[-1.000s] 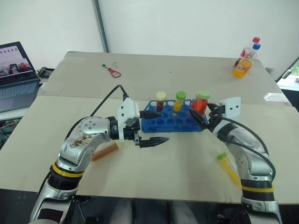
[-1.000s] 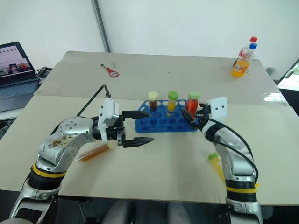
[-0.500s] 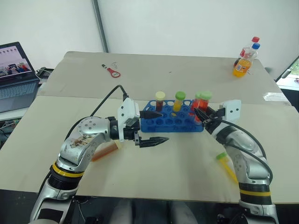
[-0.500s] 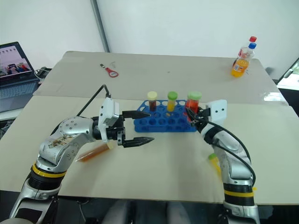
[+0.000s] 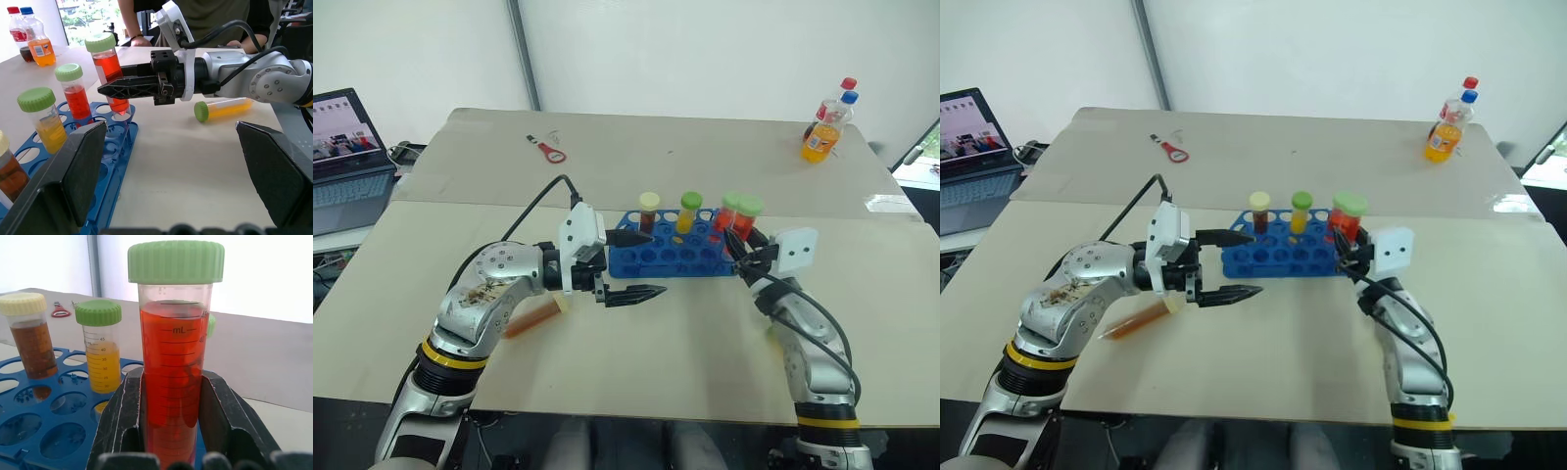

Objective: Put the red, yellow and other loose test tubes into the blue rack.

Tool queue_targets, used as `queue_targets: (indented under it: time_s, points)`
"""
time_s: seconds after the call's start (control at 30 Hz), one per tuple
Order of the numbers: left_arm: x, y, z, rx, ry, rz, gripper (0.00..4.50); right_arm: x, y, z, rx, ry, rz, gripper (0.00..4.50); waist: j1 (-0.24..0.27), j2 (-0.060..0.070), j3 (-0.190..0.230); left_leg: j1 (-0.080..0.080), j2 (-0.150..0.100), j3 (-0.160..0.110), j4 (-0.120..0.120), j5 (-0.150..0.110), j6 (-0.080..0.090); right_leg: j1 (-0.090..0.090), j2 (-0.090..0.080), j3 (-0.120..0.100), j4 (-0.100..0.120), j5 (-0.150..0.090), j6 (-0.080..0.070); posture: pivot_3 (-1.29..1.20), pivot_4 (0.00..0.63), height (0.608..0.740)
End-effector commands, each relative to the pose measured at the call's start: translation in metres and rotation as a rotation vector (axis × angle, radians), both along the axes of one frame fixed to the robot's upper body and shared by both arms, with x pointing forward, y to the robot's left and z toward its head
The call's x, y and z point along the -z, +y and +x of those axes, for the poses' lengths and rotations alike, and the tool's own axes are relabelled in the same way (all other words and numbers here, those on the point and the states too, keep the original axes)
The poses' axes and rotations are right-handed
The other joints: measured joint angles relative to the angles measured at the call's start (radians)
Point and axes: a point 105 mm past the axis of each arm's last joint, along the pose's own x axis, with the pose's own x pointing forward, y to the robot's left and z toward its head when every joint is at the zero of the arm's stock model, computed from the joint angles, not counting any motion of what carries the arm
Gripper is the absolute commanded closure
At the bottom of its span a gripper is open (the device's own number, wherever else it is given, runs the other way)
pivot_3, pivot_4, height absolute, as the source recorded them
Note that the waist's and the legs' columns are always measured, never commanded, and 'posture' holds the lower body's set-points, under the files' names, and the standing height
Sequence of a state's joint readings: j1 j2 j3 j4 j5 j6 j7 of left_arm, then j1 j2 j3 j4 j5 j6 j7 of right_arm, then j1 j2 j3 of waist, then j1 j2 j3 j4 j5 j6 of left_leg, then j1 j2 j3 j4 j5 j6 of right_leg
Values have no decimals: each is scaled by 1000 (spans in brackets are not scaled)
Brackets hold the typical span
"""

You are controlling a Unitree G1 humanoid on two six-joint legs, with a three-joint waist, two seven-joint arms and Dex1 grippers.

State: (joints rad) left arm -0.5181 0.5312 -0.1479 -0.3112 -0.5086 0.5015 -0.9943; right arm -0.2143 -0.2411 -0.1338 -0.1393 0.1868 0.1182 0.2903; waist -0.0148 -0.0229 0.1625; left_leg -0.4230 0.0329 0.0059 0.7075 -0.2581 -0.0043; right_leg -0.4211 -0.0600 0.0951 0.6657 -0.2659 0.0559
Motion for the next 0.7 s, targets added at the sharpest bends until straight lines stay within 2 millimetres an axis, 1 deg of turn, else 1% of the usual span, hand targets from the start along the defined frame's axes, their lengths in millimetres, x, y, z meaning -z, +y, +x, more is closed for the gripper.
queue_targets:
  time_s: [0.03,0.33,0.53,0.6,0.63,0.7]
  points:
    - [-9,-3,0,8,-42,-7,0,-4,-4,0,47,-38,4,3461,0,0,0,0,0,0,0,0,0,0,0,0,0,0,0,0,150,705]
    - [-9,-5,0,8,-48,-10,0,-4,7,1,30,-50,-6,3462,-1,0,0,0,0,0,0,0,0,0,0,0,0,0,0,0,150,705]
    - [-9,-6,0,7,-49,-16,0,-2,0,-1,63,-43,31,3462,-1,0,0,0,0,0,0,0,0,0,0,0,0,0,0,0,150,705]
    - [-9,-6,0,5,-49,-18,0,-2,-3,-2,64,-42,46,2418,-1,0,0,0,0,0,0,0,0,0,0,0,0,0,0,0,150,705]
    - [-9,-6,0,4,-47,-20,0,-1,-4,-3,61,-33,44,2129,0,0,0,0,0,0,0,0,0,0,0,0,0,0,0,0,150,705]
    - [-9,-7,1,0,-45,-25,0,0,-5,-5,43,-11,22,1395,1,0,0,0,0,0,0,0,0,0,0,0,0,0,0,0,150,705]
